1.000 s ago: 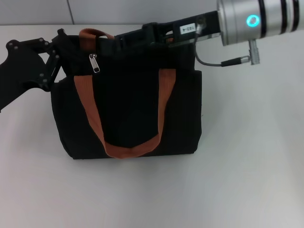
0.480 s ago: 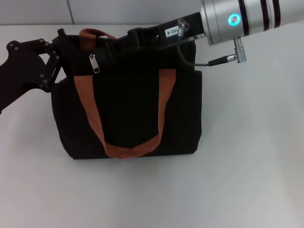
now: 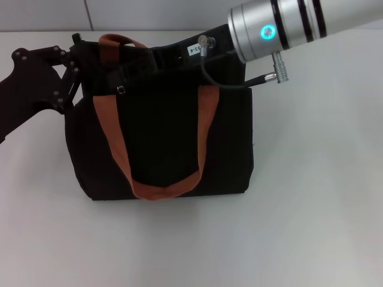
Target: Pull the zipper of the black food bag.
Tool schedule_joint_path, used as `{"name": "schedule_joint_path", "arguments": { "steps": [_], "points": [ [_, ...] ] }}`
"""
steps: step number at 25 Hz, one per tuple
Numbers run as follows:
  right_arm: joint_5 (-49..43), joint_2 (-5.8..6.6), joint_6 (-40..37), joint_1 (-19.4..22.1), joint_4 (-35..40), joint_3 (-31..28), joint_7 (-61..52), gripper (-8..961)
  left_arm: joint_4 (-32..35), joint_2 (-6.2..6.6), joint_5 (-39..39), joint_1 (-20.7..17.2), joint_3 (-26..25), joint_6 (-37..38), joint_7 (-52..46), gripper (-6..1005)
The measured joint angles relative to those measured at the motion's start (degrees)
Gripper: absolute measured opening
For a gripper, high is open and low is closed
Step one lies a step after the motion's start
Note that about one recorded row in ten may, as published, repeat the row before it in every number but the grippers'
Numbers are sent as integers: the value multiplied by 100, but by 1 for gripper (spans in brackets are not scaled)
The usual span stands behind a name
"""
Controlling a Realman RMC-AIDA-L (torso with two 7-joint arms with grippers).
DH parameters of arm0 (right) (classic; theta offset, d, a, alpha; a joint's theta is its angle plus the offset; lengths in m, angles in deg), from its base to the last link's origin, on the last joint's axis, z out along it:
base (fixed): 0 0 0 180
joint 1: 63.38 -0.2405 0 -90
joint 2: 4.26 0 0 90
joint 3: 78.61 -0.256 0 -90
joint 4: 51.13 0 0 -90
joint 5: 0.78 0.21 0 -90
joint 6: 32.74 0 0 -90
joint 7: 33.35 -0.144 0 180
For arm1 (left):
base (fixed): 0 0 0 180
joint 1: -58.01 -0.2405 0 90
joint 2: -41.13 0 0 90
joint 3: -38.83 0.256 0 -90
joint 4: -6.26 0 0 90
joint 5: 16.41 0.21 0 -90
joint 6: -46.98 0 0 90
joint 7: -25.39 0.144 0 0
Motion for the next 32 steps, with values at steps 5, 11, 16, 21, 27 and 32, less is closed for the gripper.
{"name": "schedule_joint_path", "arguments": {
  "steps": [5,11,16,21,27,32],
  "points": [
    [0,-17,162,-72,-5,156,-21,330,0,-2,-3,92,-4,11,-145,40],
    [0,-21,274,-68,-5,170,-22,328,0,-2,-7,238,4,99,-244,42],
    [5,-30,289,-50,-1,214,1,307,-25,-9,-6,369,11,161,-318,43],
    [44,-35,315,-24,41,290,15,273,-78,-7,-7,451,-1,128,-328,44],
    [45,-35,317,21,51,256,61,232,-79,14,-17,362,-36,102,-330,46],
    [44,-24,321,28,51,269,93,197,-79,23,-74,293,-48,101,-330,47]
  ]
}}
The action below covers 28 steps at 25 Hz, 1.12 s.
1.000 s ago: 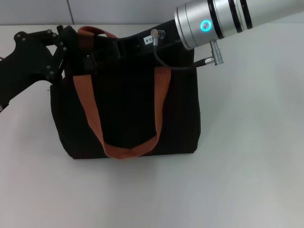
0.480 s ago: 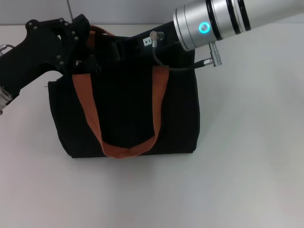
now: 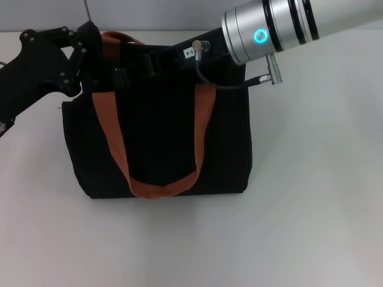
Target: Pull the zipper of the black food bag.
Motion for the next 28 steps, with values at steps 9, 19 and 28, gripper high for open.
{"name": "schedule_joint_path", "arguments": {
  "steps": [9,19,28],
  "points": [
    [-39,7,5,47,107,35,148,32,0,-1,-15,-37,-5,45,0,49],
    [-382,17,17,293,590,42,-129,-2,5,13,-25,-59,-87,113,-20,52],
    [-770,39,-513,1555,2270,-71,-852,-3,29,19,-31,-96,-152,87,-26,54]
  ]
}}
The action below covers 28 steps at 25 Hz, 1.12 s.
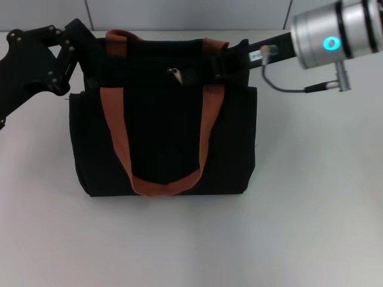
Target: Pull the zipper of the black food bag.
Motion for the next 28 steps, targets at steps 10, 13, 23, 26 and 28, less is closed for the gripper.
{"name": "schedule_joint_path", "arguments": {
  "steps": [10,13,23,26,28],
  "points": [
    [-155,-1,-581,667,677,-787,-21,-3,2,17,-3,1,-54,-12,-9,57],
    [98,1,-709,673,562,-931,202,-1,-8,18,-3,4,-55,-13,-26,57],
    [1766,23,-1707,794,-635,-1946,2393,21,-12,26,-3,5,-55,-4,-88,60],
    [2317,39,-2333,962,-1084,-2052,3604,113,-18,26,-3,2,-54,11,-95,61],
    [2569,45,-2736,1107,-1407,-2063,4453,174,-20,26,-3,1,-53,16,-118,61]
  ]
}}
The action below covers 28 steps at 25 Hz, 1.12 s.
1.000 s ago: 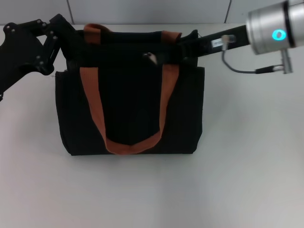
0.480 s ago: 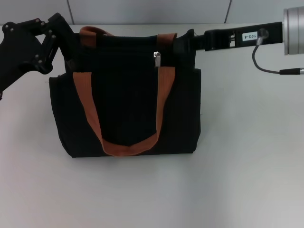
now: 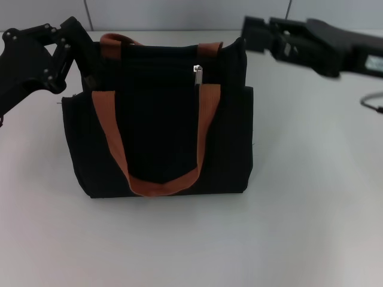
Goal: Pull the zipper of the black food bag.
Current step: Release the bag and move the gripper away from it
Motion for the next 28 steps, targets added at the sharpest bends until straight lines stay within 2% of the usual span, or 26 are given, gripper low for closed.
{"name": "schedule_joint_path", "arguments": {
  "steps": [6,9,14,19,28],
  "points": [
    [-147,-24,-565,344,-779,110,2136,432,-5,0,1,2,42,-3,-79,63],
    [-696,-35,-624,447,-1100,131,3022,633,4,0,12,-4,44,-22,-160,63],
    [-1537,-39,-236,551,-1819,130,4404,758,-2,5,31,-18,44,-25,-208,65],
    [-1980,-55,466,668,-2184,129,5103,758,-9,17,31,-47,44,-34,-332,66],
    [-2046,-60,579,670,-2302,135,5259,758,-13,5,28,-92,12,-89,-502,68]
  ]
}}
